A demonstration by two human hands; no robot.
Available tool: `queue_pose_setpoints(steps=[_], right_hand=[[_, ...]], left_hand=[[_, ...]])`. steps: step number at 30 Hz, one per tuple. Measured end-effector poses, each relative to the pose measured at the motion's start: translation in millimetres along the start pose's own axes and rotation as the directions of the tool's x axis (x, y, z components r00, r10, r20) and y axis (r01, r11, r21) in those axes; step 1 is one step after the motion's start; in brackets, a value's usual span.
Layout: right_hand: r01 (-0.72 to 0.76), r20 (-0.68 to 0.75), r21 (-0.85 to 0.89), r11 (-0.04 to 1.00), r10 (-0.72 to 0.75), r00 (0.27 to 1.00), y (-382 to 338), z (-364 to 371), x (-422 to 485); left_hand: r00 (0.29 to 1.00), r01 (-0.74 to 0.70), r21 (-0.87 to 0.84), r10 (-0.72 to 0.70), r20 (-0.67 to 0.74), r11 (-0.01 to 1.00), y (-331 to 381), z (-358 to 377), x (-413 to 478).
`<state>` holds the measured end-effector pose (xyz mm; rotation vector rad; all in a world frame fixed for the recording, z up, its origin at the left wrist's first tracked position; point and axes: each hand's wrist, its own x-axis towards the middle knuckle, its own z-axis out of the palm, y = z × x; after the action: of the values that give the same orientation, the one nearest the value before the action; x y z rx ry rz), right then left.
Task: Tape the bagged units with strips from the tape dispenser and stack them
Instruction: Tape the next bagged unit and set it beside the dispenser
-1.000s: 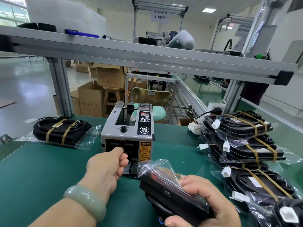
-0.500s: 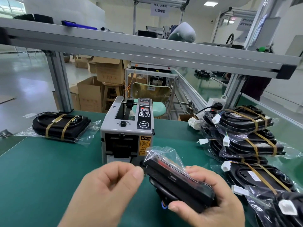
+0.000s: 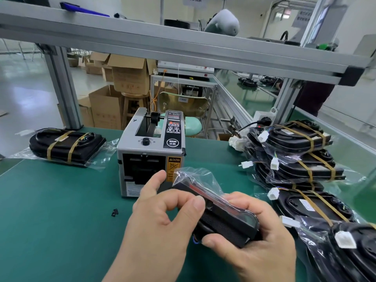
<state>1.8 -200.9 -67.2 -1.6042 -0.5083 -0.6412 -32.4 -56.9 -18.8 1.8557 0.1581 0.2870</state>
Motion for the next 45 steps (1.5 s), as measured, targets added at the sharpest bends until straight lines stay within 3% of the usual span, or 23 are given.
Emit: queue_pose_setpoints(steps=[14,38,43,45], right_hand=[[-0.009,-0.020,0.004,1.000,0.009,1.000,-2.2,-0.2,-0.8],[-0.075,-0.025,-0.001,0.997,0.075,0.997,-1.7,2.0,-3.7],[-0.058,-0.045,0.037,0.998,0.059,0.997,-1.9,2.5,-4.1],[-0.053,-0.042,0.048,0.997,0.055,0.998,-1.0,1.2,-3.8]], left_hand=[[0.997,-0.059,-0.073,0.062,0.034,0.996,-5.8,9.9,4.5],[0.983,-0.125,-0.010,0.123,-0.135,0.992,-15.6,24.8,0.9],[0.977,-0.125,-0.043,0.116,-0.180,0.991,-19.2,26.7,5.4],[0.976,-0.074,-0.107,0.050,-0.212,0.991,-23.8,25.1,9.3]])
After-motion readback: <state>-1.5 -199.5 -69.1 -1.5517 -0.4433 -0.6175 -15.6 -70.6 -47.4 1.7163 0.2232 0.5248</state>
